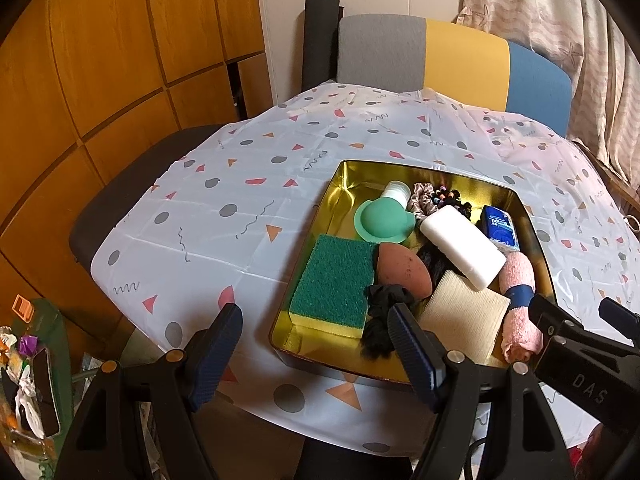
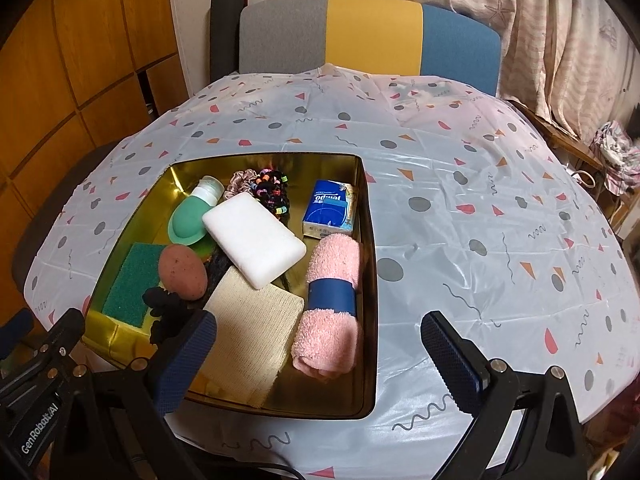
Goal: Organize rigid objects
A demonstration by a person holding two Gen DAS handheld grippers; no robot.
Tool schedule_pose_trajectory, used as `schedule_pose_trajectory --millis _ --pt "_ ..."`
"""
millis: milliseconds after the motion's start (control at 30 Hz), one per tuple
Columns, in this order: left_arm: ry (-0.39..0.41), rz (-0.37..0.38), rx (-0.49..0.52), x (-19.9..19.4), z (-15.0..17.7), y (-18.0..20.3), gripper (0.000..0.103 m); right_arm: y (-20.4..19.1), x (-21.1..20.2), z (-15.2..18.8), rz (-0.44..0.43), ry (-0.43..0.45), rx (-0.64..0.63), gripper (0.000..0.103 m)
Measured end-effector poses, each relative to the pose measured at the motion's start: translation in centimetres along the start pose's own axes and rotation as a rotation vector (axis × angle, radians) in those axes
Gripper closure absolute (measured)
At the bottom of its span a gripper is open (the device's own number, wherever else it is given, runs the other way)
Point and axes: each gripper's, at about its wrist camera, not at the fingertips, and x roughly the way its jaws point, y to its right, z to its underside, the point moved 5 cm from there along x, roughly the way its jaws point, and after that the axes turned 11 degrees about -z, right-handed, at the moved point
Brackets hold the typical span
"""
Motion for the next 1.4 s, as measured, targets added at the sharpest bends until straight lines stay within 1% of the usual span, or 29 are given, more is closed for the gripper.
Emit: schedule_pose_trajectory --millis 1400 --pt "-0.016 0.005 0.018 0.41 0.32 0.34 0.027 0.16 0.58 0.35 -0.006 -0.018 0.004 0.0"
